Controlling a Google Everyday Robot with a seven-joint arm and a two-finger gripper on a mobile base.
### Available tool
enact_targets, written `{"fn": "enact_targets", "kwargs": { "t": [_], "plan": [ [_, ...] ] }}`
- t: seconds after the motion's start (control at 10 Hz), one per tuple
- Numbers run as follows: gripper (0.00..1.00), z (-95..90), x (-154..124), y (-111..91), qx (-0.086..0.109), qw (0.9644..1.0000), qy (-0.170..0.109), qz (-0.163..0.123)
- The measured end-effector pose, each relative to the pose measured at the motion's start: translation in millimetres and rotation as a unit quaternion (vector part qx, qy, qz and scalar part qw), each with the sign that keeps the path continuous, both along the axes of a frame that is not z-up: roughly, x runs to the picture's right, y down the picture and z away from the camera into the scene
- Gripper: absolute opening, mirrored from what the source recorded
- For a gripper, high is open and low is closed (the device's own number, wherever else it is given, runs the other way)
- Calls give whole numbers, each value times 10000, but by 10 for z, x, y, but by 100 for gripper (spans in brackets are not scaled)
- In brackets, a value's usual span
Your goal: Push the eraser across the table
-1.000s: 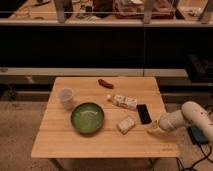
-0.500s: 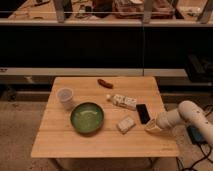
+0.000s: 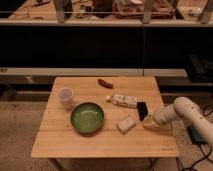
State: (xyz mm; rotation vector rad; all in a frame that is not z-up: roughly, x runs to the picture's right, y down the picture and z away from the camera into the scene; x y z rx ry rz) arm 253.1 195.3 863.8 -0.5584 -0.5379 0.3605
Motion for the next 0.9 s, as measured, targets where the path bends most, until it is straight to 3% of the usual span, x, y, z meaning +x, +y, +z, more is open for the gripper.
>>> {"fn": "enact_targets", "kwargs": {
  "t": [0.9],
  "plan": [
    [0, 366, 122, -388, 404, 9992, -63, -15]
  ]
}}
